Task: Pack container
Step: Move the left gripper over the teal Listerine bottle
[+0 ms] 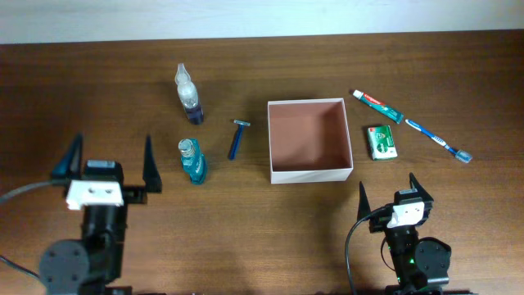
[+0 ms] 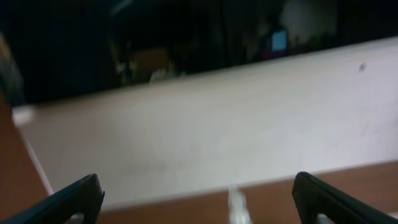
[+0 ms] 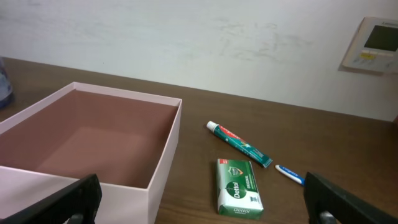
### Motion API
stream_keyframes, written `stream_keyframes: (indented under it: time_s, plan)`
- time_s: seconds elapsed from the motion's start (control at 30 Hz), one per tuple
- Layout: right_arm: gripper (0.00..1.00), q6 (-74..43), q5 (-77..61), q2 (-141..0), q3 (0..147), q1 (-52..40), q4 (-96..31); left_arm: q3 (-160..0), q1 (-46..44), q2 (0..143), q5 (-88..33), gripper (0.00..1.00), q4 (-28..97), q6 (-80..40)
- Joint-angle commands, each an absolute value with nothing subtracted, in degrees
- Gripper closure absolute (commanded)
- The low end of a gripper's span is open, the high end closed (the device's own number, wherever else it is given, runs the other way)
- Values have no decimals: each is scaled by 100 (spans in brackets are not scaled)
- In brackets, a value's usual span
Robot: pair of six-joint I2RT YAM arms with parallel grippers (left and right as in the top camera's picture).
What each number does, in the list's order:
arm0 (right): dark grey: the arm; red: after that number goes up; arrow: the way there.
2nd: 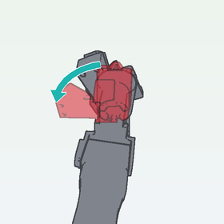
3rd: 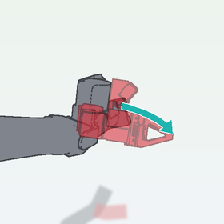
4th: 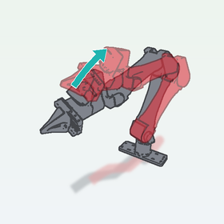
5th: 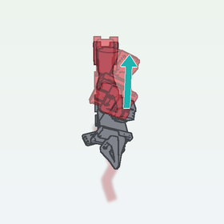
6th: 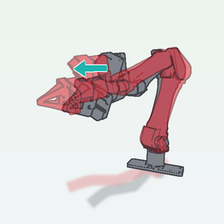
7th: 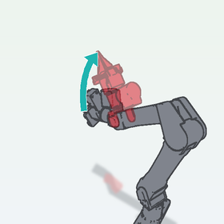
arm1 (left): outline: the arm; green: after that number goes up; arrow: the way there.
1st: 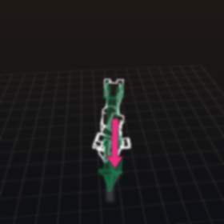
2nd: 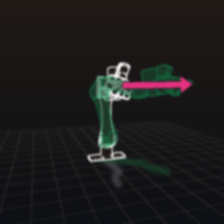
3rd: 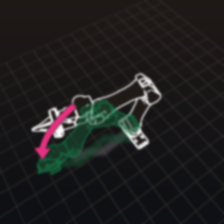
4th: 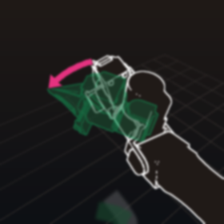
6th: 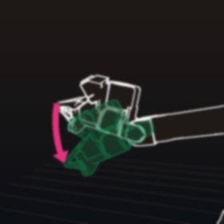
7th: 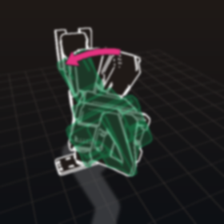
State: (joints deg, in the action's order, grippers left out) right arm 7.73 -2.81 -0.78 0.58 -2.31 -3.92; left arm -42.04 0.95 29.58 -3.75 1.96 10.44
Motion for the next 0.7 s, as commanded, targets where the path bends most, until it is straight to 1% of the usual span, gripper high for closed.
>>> stream_keyframes:
  time_s: [0.0, 0.1, 0.23, 0.3, 0.37, 0.47, 0.57, 0.67]
  plan:
    - [1, 768, -231, -21, 32, -287, -429, -4744, 130, 3310, -932, 1, 301, 1428]
    - [1, 768, -231, -21, 32, -287, -429, -5330, 128, 3865, -1149, 1, 1050, 1426]
    - [1, 768, -231, -21, 32, -290, -429, -6692, 128, 4984, -1269, 1, 3055, 1422]
    - [1, 768, -231, -21, 32, -287, -429, -7387, 128, 5540, -1612, 0, 3933, 1424]
    - [1, 768, -231, -21, 32, -290, -429, -7826, 128, 5957, -2018, 1, 4381, 1422]
    - [1, 768, -231, -21, 32, -290, -429, -7975, 128, 6320, -2386, 1, 4445, 1424]
    - [1, 768, -231, -21, 32, -287, -432, -7977, 128, 6729, -2362, 1, 4659, 1400]
    - [1, 768, -231, -21, 32, -287, -429, -7977, 80, 7133, -2121, 1, 4976, 775]
